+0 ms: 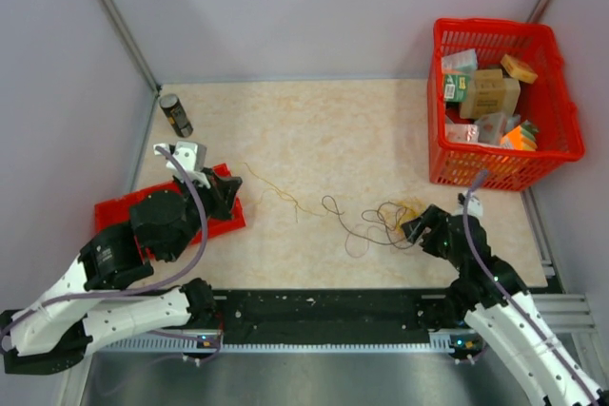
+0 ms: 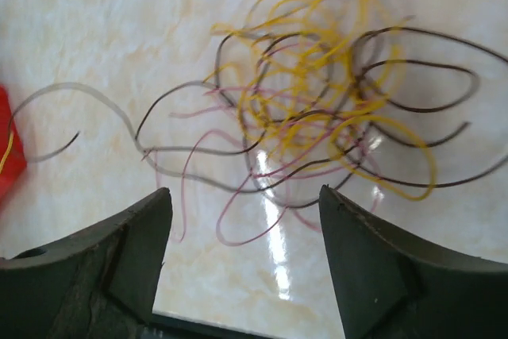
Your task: Untangle the cables
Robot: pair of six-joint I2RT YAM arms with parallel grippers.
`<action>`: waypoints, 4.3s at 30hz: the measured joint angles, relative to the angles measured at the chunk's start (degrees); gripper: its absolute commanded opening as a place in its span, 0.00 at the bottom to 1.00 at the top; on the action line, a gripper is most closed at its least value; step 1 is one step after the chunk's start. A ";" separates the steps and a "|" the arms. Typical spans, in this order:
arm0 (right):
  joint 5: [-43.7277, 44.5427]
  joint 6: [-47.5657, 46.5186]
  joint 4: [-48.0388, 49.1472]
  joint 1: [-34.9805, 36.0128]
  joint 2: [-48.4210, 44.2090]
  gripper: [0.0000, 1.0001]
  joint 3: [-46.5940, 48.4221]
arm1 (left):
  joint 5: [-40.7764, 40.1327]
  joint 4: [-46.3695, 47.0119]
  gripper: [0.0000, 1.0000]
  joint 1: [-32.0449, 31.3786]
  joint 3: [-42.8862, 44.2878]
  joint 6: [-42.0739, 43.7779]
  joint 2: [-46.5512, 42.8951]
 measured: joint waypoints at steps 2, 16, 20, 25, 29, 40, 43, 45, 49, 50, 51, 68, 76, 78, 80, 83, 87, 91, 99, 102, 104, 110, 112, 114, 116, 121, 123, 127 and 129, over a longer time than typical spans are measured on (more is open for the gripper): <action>-6.97 -4.85 2.34 0.11 8.50 0.79 3.61 | 2.43 0.92 0.00 0.00 0.00 -0.22 0.92; -18.16 -5.75 27.34 15.87 43.01 0.82 17.77 | 8.13 2.80 0.00 0.00 2.25 0.04 2.23; -14.21 4.13 29.83 15.85 52.46 0.80 18.95 | 8.44 2.73 0.00 0.00 2.27 0.02 0.79; -8.63 14.95 30.10 16.85 59.76 0.80 26.43 | 9.42 2.67 0.00 0.00 1.95 0.04 0.92; -5.03 21.97 33.03 20.61 63.17 0.66 28.94 | 10.05 2.64 0.00 0.00 1.07 0.04 0.92; 4.22 28.06 34.97 21.70 70.23 0.03 28.92 | 8.96 -0.46 0.00 0.00 1.03 0.07 -0.55; 12.61 25.92 33.20 20.63 67.93 0.00 27.63 | 6.08 -2.82 0.00 0.00 2.14 0.07 -1.88; 18.36 23.96 32.44 20.24 64.87 0.00 25.38 | 4.20 -3.82 0.00 0.00 2.38 -0.02 -3.10; 29.38 17.07 32.39 20.17 58.05 0.00 19.47 | 2.86 -3.87 0.00 0.00 1.42 -0.55 -3.41; 31.30 15.28 33.18 20.15 56.85 0.00 17.92 | 2.86 -3.74 0.00 0.00 0.66 -0.66 -2.84; 32.59 13.77 34.25 20.09 55.78 0.00 16.35 | 2.89 -3.54 0.00 0.00 -0.20 -0.70 -1.92; 34.77 3.23 48.54 19.87 51.21 0.00 7.85 | 15.61 14.67 0.00 0.22 -17.81 -8.55 30.93; 34.71 2.91 49.75 19.87 51.15 0.00 7.74 | 16.81 14.40 0.04 0.22 -17.59 -8.13 38.69; 34.71 2.75 49.88 19.87 51.15 0.00 7.74 | 15.96 13.81 0.03 0.22 -16.81 -8.07 38.69; 34.71 2.71 49.90 19.87 51.15 0.00 7.74 | 14.32 12.44 0.00 0.22 -15.78 -8.04 38.69; 34.69 2.71 49.94 19.87 51.15 0.00 7.74 | 11.67 9.01 0.00 0.22 -14.91 -8.15 38.14; 34.56 2.71 49.99 19.87 51.15 0.00 7.74 | 9.53 3.89 0.15 0.22 -14.86 -8.13 34.93; 34.23 2.71 50.05 19.87 51.15 0.00 7.74 | 10.23 4.20 0.38 0.26 -15.43 -7.17 31.28; 33.86 2.71 50.16 19.87 51.17 0.00 7.72 | 16.92 12.74 0.74 2.64 -14.38 -4.87 37.11; 33.86 2.69 50.40 19.85 51.15 0.00 7.45 | 18.91 13.88 0.85 3.39 -11.54 -3.69 42.05; 33.86 2.69 50.56 19.78 51.08 0.00 7.04 | 20.20 14.16 0.85 3.37 -9.64 -3.08 44.68; 32.44 2.73 51.58 18.03 50.21 0.00 5.86 | 23.74 16.37 0.87 3.39 -9.53 2.82 48.57; 31.69 2.78 52.15 17.14 49.83 0.00 5.31 | 24.81 17.16 0.88 3.69 -10.25 5.18 48.74; 30.91 2.78 52.50 16.50 49.72 0.00 4.96 | 25.42 17.88 0.88 4.02 -10.32 7.58 49.92; 30.45 2.80 52.57 16.24 49.72 0.00 4.81 | 25.31 18.86 0.87 4.33 -10.16 9.25 52.11; 29.31 2.78 52.98 15.96 49.72 0.00 4.81 | 25.44 20.26 0.72 5.35 -8.61 11.96 60.22; 29.00 2.80 53.24 15.78 49.72 0.00 4.81 | 25.83 21.16 0.58 5.57 -7.06 11.93 61.48; 28.48 2.78 53.29 15.69 49.72 0.00 4.81 | 25.49 23.23 0.19 5.70 -5.92 11.26 63.54; 28.24 2.78 53.31 15.65 49.72 0.00 4.81 | 24.59 23.39 0.00 5.66 -5.86 10.47 63.89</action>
